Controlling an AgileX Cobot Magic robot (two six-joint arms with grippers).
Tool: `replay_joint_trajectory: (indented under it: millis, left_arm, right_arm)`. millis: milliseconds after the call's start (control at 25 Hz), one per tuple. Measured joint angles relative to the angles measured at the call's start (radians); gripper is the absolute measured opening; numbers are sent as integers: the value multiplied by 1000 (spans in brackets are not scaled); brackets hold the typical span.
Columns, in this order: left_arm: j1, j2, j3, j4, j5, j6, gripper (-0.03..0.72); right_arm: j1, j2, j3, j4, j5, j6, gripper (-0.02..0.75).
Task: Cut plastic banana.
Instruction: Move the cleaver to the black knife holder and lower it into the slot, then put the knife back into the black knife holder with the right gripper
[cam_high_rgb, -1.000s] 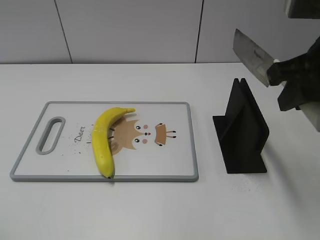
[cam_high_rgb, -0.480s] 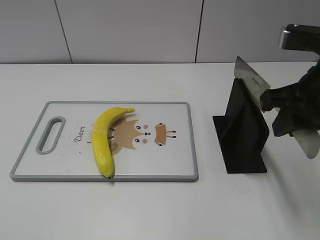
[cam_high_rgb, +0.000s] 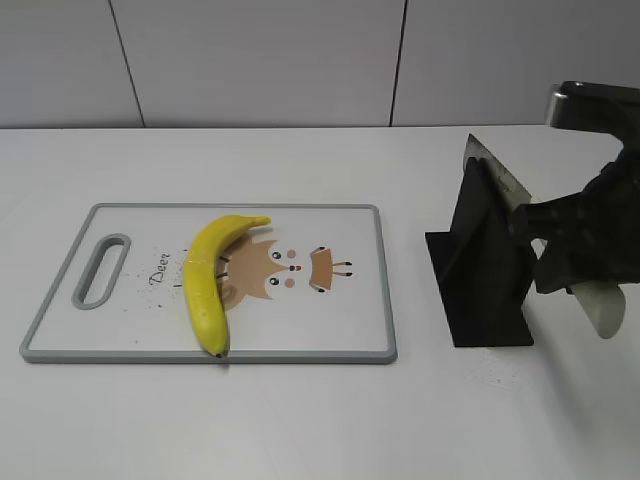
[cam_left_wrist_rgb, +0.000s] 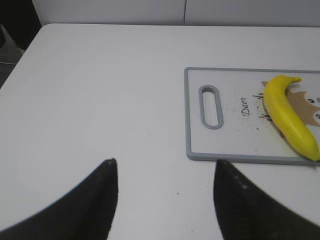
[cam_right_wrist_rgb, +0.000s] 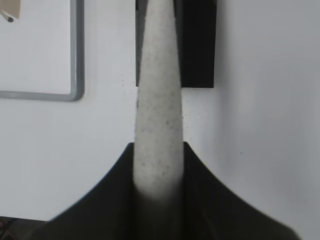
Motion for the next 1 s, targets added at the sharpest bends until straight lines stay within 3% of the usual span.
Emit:
replay_joint_trajectory:
  millis: [720,800,1000]
  left_arm:
    - [0,0,0,0,-2,0,569]
    - [0,0,0,0,-2,0,569]
    - [0,0,0,0,-2,1,565]
  right_arm:
    - [0,104,6,0,-85,4,193]
    - [0,105,6,0,-91,3,259]
    - [0,105,6,0,-104,-23,534]
